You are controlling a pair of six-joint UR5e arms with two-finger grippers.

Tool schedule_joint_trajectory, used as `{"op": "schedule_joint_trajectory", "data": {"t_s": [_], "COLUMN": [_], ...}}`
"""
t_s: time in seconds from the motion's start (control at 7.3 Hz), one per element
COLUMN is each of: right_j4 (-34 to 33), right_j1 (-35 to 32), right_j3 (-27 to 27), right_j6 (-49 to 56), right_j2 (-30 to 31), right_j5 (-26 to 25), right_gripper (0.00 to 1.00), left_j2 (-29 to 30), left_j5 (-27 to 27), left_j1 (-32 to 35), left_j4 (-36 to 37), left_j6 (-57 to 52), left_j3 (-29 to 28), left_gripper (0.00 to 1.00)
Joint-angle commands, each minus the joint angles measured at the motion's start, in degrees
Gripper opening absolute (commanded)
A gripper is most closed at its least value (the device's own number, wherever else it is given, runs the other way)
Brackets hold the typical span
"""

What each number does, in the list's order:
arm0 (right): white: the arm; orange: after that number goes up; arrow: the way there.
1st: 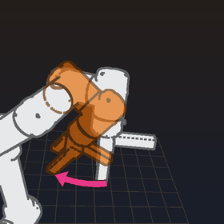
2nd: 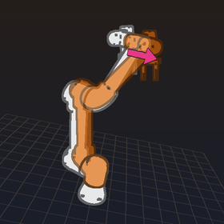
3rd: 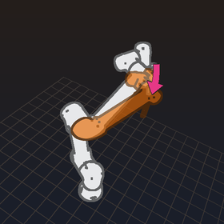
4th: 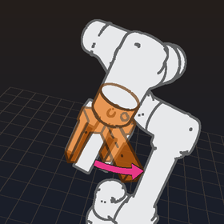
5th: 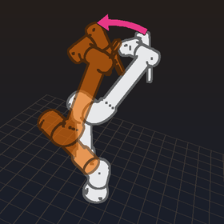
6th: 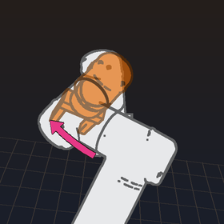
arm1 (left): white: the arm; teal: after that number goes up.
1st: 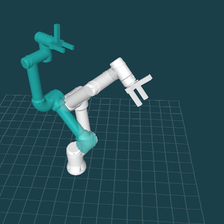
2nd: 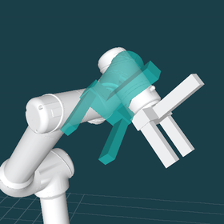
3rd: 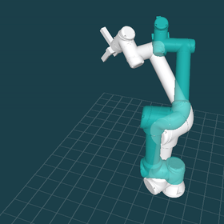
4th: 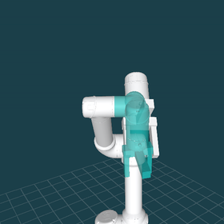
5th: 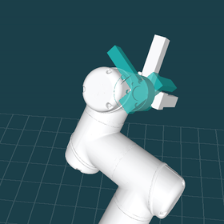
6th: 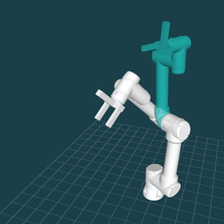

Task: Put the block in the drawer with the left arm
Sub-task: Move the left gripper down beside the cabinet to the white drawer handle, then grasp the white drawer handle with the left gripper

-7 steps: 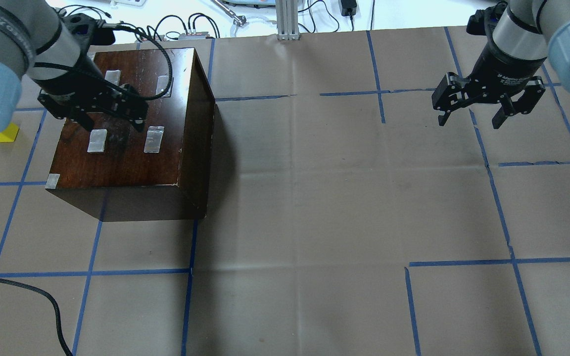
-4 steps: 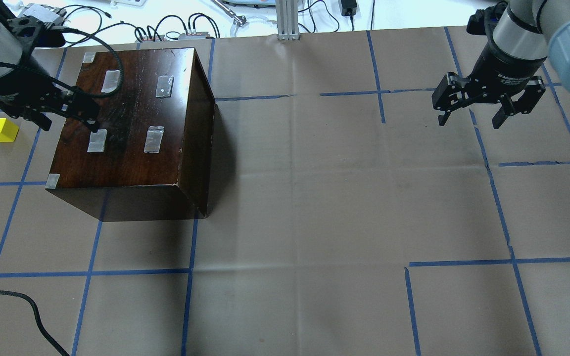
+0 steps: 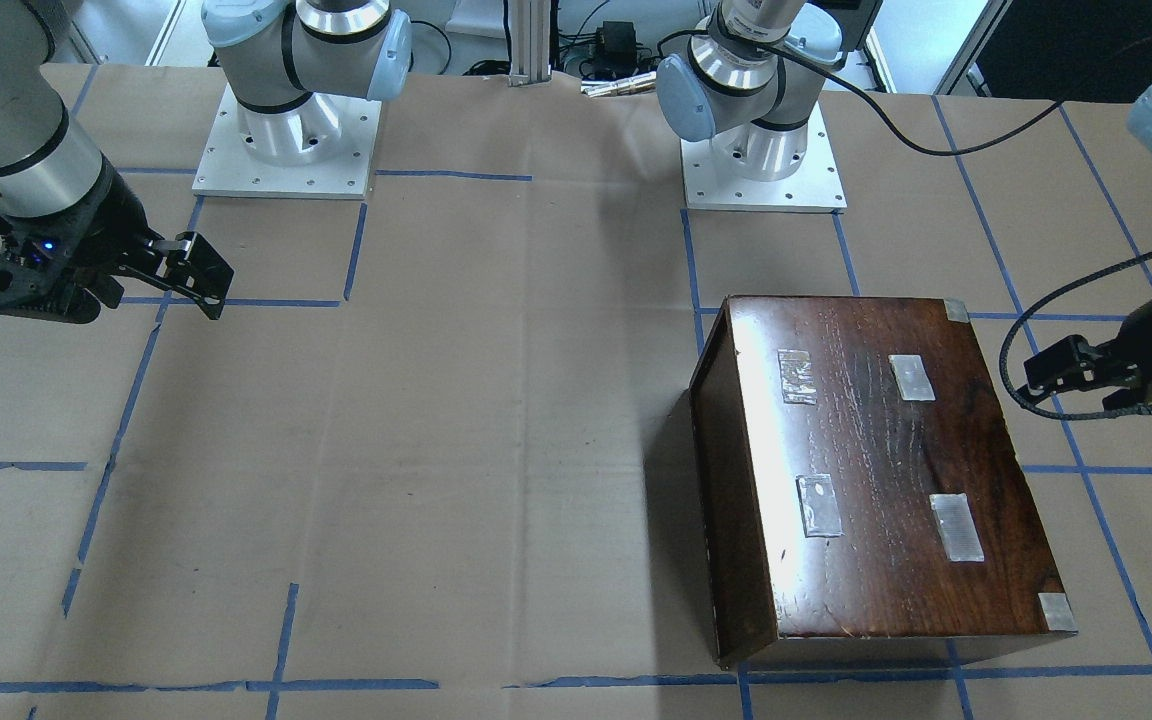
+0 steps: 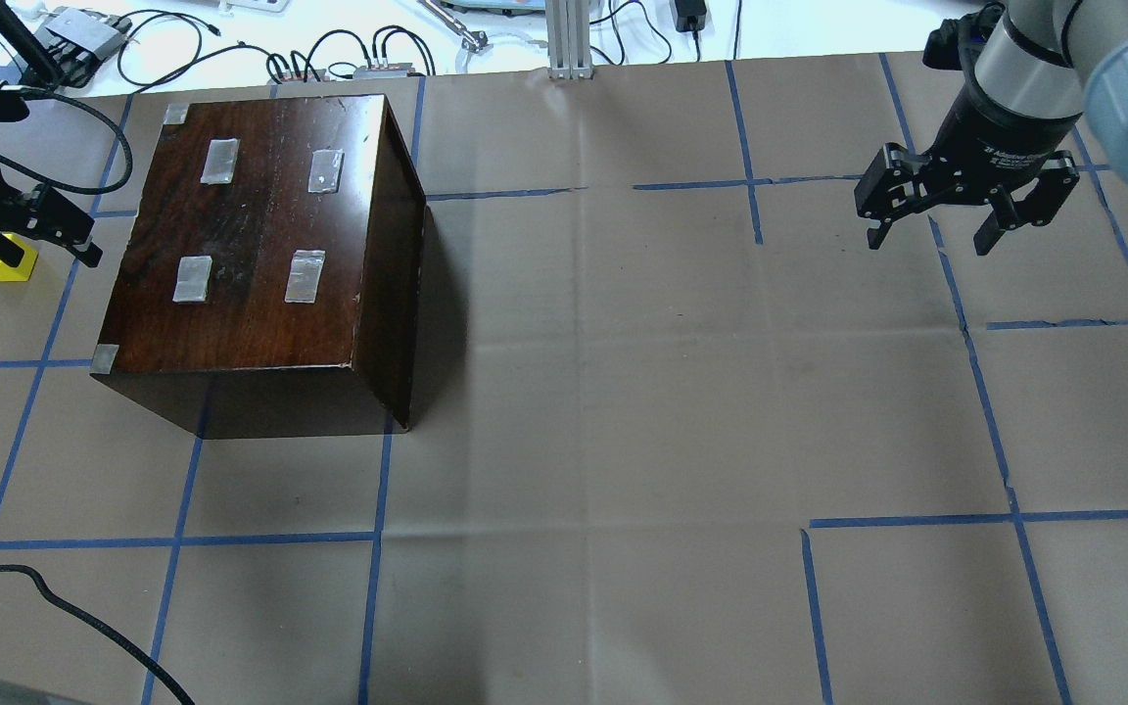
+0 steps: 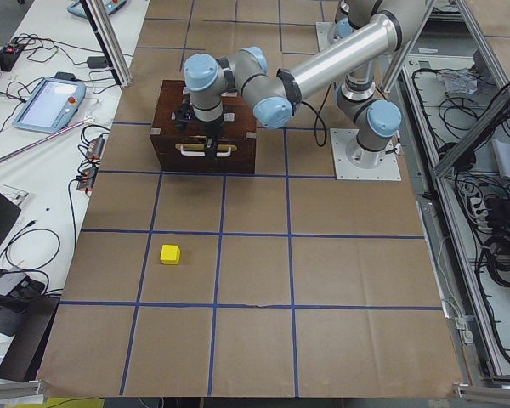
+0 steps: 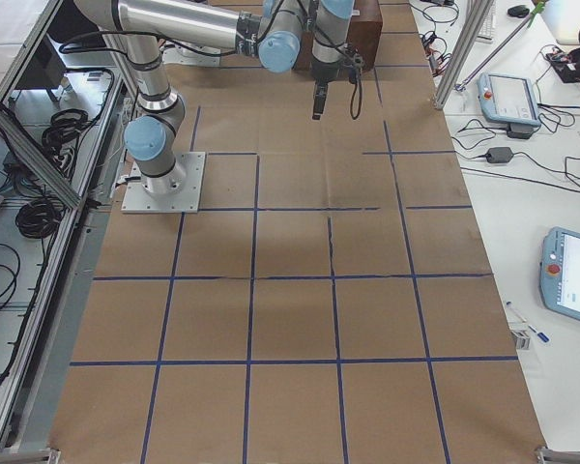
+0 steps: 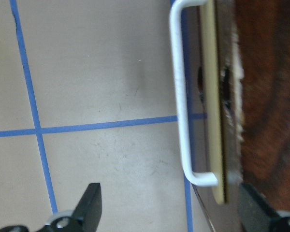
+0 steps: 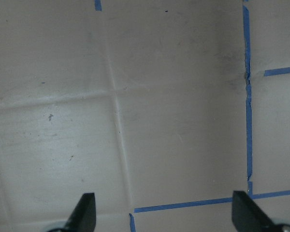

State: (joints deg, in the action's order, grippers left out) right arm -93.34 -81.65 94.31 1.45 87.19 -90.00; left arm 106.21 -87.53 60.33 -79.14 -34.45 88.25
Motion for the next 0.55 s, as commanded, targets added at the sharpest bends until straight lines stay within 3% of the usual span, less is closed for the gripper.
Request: {"op": "schedule_joint_trajectory", "data": {"t_s": [0.0, 0.41], "right_j4": [0.0, 0.0], "right_j1": [0.0, 0.0], "right_j3": [0.0, 0.0], "right_j6": [0.04, 0.04], "right_j2": [-0.09, -0.09], "right_j5": [0.0, 0.0], "right_gripper": [1.0, 1.0], "left_j2": [4.6, 7.34], "left_j5": [6.29, 9.82], "left_j1": [-0.38, -2.32], "left_j4": [0.39, 0.48], "left_j6": [-0.17, -0.18], "left_j3": [-1.15, -2.12], "left_gripper": [0.99, 0.99]}}
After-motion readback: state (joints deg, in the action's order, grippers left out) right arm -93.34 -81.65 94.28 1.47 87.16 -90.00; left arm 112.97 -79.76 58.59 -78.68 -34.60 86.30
